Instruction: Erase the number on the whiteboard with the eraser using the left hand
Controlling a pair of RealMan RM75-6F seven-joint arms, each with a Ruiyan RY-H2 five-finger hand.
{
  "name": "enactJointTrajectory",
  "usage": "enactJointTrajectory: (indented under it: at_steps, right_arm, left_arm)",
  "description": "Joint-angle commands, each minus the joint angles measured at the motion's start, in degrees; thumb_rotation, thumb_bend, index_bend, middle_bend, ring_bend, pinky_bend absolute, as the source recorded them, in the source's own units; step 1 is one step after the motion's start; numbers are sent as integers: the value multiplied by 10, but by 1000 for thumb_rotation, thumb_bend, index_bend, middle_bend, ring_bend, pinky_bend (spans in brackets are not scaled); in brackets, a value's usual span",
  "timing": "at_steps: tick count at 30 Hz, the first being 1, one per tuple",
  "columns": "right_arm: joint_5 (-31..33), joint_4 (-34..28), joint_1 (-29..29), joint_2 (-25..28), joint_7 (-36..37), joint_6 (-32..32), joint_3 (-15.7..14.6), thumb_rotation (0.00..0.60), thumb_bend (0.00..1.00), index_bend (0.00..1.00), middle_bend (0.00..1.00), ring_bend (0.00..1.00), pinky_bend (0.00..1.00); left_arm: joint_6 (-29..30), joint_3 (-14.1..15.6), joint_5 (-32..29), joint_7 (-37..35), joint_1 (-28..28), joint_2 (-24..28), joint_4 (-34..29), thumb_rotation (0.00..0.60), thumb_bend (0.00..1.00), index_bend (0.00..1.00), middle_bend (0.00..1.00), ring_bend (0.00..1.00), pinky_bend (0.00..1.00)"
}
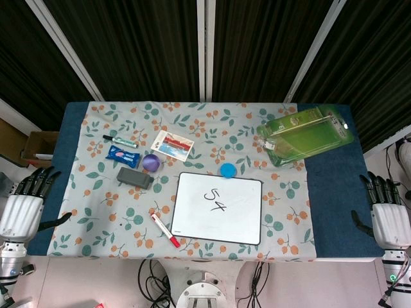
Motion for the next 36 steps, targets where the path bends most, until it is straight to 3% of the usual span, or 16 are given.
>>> enactJointTrajectory:
  at_steps: [1,10,15,22,31,36]
  right_arm:
    - [0,-1,0,1,0,1,1,600,262,0,0,0,0]
    - [2,3,-2,-1,3,1,0,600,262,0,0,0,0]
    - [2,-2,-1,3,2,3,3,600,261,0,0,0,0]
    - [1,-6,-2,5,0,5,4,600,262,0,0,0,0]
    - [5,-5,-17,16,13,27,4,600,262,0,0,0,0]
    - [8,-5,-22,20,19,31,6,600,262,0,0,0,0]
  left_arm:
    - [0,0,0,-1,0,0,1,483,98,125,76,66,193]
    - [-6,1,4,-1,-5,-2,2,490,97,125,76,66,193]
    - [-27,-7,18,3,-31,8,-8,597,100,128,76,66,194]
    - [-158,-26,15,-68,-127,10,5,600,112,134,76,66,198]
    - [-314,-39,-40,-26,-224,-36,48,600,124,210,120,66,197]
    - [-354,-37,-63,-17,-251,-73,82,600,127,216,126,79,199]
